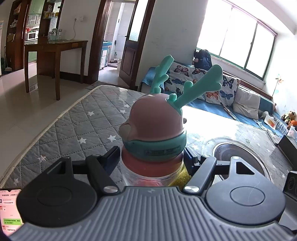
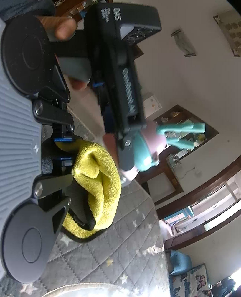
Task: Clean container
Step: 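Wipe the bottle's side with the cloth in the right tool while the left tool tilts it, then rub the cloth against the bottle's lower body with the right tool while the left tool holds it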
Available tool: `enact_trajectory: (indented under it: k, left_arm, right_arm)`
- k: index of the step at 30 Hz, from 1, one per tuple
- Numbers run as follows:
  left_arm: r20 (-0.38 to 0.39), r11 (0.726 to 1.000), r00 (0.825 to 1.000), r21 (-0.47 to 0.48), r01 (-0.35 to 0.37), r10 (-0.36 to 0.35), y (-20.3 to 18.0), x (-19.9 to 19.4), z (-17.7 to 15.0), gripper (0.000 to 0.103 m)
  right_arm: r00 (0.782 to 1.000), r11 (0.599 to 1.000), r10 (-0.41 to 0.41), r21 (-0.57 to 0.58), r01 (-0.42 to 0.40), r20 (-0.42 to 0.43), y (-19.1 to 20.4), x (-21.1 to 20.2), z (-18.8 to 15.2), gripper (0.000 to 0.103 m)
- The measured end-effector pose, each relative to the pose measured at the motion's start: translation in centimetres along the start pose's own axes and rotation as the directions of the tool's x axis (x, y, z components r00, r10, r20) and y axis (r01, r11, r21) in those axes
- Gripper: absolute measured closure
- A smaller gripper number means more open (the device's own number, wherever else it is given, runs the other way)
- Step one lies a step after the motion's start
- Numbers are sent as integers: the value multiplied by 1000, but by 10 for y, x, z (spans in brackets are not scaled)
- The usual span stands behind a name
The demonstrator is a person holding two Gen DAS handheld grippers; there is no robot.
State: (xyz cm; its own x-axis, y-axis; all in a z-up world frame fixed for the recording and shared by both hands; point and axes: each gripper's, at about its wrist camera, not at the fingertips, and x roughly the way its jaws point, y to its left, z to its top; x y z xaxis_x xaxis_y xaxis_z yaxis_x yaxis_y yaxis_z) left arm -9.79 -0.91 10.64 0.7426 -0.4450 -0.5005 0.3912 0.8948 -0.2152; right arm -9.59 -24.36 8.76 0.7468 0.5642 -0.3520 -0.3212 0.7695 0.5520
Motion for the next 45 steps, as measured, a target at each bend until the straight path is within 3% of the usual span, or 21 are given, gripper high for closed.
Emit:
enact_trajectory:
  k: [17, 21, 28, 36, 45]
  left_arm:
    - [-20, 999, 999, -18, -38, 37, -12, 2, 4, 31]
    - [-38, 998, 998, -21, -53, 52, -14, 6, 10, 31]
    - [-70, 997, 996, -43, -66, 63, -12, 13, 21, 31]
    - [-62, 997, 996, -48, -67, 64, -9, 11, 17, 31]
    - [-44, 998, 997, -6, -59, 59, -9, 8, 11, 31]
  right_arm:
    - [988, 989, -134, 54, 138, -72, -23, 5, -25, 88]
    - [992, 993, -117, 8, 118, -51, -9, 0, -23, 88]
    - [999, 991, -14, -135, 20, 43, 29, -6, -7, 88]
    - [999, 994, -39, -103, 40, 10, 15, 4, -19, 88]
    - [993, 992, -117, -54, 115, -33, -5, -12, -40, 88]
